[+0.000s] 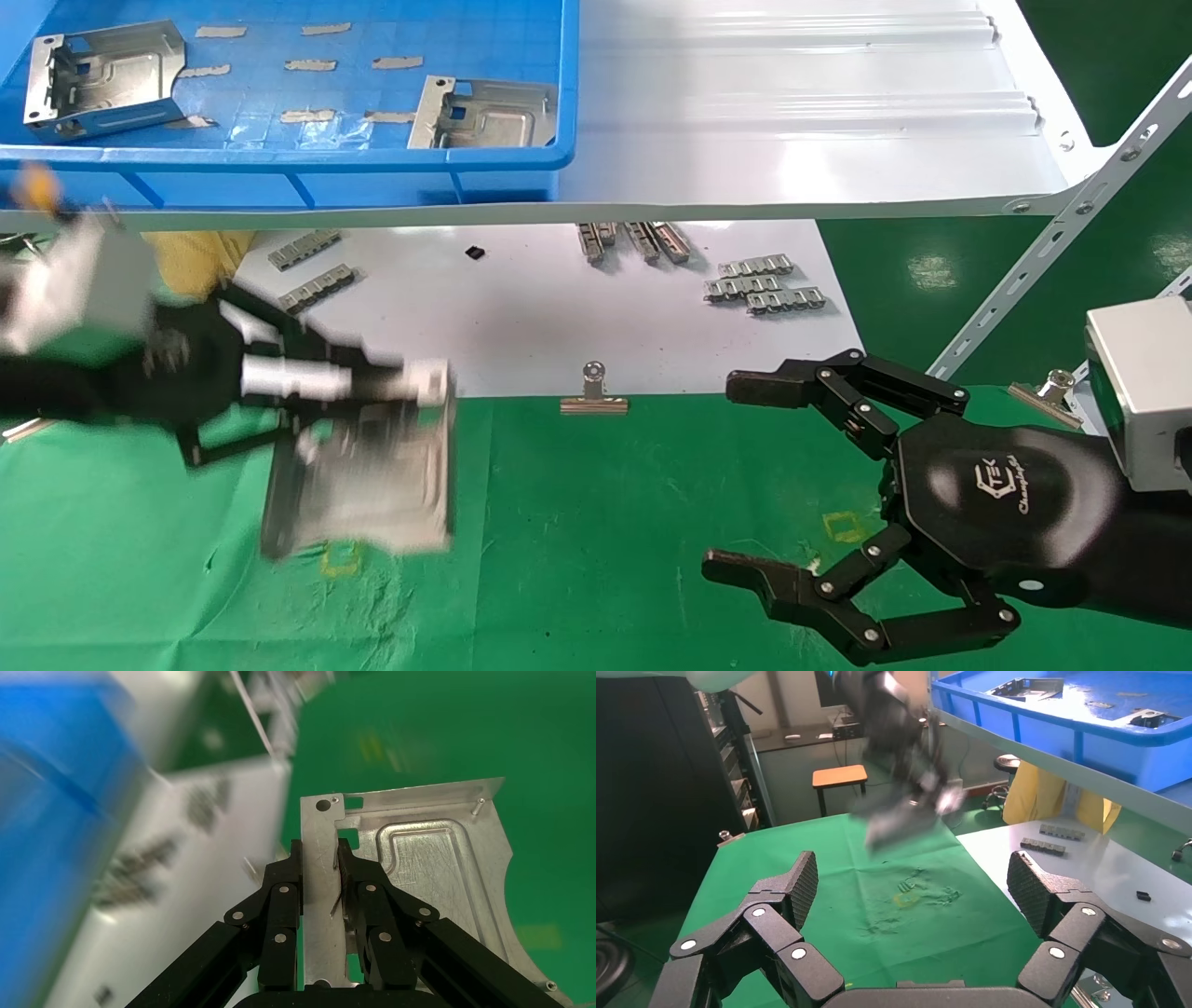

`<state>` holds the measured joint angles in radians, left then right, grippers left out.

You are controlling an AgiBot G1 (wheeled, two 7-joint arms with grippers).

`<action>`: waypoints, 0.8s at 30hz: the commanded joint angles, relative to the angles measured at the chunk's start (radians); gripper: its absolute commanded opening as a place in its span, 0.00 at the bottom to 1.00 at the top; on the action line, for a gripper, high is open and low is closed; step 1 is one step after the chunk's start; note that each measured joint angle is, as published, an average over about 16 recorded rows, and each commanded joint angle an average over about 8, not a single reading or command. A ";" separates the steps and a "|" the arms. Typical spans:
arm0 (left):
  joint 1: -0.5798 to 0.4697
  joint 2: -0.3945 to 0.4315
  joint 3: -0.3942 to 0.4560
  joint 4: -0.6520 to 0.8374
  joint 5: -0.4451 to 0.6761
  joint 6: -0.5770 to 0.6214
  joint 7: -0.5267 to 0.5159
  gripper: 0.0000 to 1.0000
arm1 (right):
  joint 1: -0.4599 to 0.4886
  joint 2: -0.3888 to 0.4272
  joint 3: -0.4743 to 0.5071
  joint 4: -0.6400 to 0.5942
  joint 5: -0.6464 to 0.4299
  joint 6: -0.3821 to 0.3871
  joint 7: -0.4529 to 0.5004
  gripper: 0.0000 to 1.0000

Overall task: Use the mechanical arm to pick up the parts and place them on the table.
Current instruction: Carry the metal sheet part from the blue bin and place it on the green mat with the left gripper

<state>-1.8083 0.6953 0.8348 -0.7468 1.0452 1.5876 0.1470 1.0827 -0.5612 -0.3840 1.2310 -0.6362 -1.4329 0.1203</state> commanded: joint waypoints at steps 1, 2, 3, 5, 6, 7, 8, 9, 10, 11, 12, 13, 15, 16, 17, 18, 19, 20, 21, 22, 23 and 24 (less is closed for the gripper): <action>0.006 -0.016 0.047 -0.013 0.036 -0.001 0.063 0.00 | 0.000 0.000 0.000 0.000 0.000 0.000 0.000 1.00; 0.009 -0.018 0.060 -0.001 0.046 -0.004 0.094 0.00 | 0.000 0.000 0.000 0.000 0.000 0.000 0.000 1.00; 0.012 -0.018 0.071 0.014 0.054 -0.008 0.127 0.00 | 0.000 0.000 0.000 0.000 0.000 0.000 0.000 1.00; 0.023 -0.016 0.084 0.048 0.064 -0.018 0.192 0.00 | 0.000 0.000 0.000 0.000 0.000 0.000 0.000 1.00; 0.031 -0.013 0.087 0.069 0.064 -0.023 0.223 0.00 | 0.000 0.000 0.000 0.000 0.000 0.000 0.000 1.00; 0.040 -0.010 0.090 0.090 0.064 -0.029 0.253 0.00 | 0.000 0.000 0.000 0.000 0.000 0.000 0.000 1.00; 0.050 -0.007 0.092 0.110 0.064 -0.034 0.281 0.00 | 0.000 0.000 0.000 0.000 0.000 0.000 0.000 1.00; 0.059 -0.002 0.093 0.130 0.064 -0.038 0.308 0.00 | 0.000 0.000 0.000 0.000 0.000 0.000 0.000 1.00; 0.069 0.002 0.093 0.151 0.063 -0.042 0.332 0.00 | 0.000 0.000 0.000 0.000 0.000 0.000 0.000 1.00; 0.080 0.006 0.093 0.171 0.059 -0.044 0.355 0.00 | 0.000 0.000 0.000 0.000 0.000 0.000 0.000 1.00; 0.090 0.010 0.092 0.191 0.056 -0.046 0.376 0.00 | 0.000 0.000 0.000 0.000 0.000 0.000 0.000 1.00; 0.100 0.014 0.092 0.211 0.054 -0.048 0.394 0.00 | 0.000 0.000 0.000 0.000 0.000 0.000 0.000 1.00; 0.116 0.021 0.092 0.244 0.050 -0.052 0.428 0.00 | 0.000 0.000 0.000 0.000 0.000 0.000 0.000 1.00; 0.124 0.024 0.092 0.258 0.049 -0.053 0.446 0.00 | 0.000 0.000 0.000 0.000 0.000 0.000 0.000 1.00; 0.131 0.027 0.092 0.270 0.048 -0.056 0.463 0.00 | 0.000 0.000 0.000 0.000 0.000 0.000 0.000 1.00; 0.138 0.031 0.092 0.283 0.048 -0.058 0.479 0.00 | 0.000 0.000 0.000 0.000 0.000 0.000 0.000 1.00; 0.144 0.034 0.092 0.295 0.048 -0.062 0.494 0.00 | 0.000 0.000 0.000 0.000 0.000 0.000 0.000 1.00; 0.149 0.038 0.091 0.306 0.046 -0.066 0.507 0.03 | 0.000 0.000 0.000 0.000 0.000 0.000 0.000 1.00; 0.155 0.043 0.090 0.317 0.045 -0.068 0.520 0.14 | 0.000 0.000 0.000 0.000 0.000 0.000 0.000 1.00; 0.160 0.048 0.091 0.328 0.045 -0.068 0.532 0.26 | 0.000 0.000 0.000 0.000 0.000 0.000 0.000 1.00; 0.165 0.053 0.091 0.339 0.045 -0.069 0.542 0.39 | 0.000 0.000 0.000 0.000 0.000 0.000 0.000 1.00; 0.169 0.058 0.092 0.353 0.045 -0.071 0.547 0.51 | 0.000 0.000 0.000 0.000 0.000 0.000 0.000 1.00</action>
<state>-1.6437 0.7540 0.9264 -0.3917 1.0901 1.5155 0.6825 1.0827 -0.5612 -0.3841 1.2310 -0.6362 -1.4329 0.1202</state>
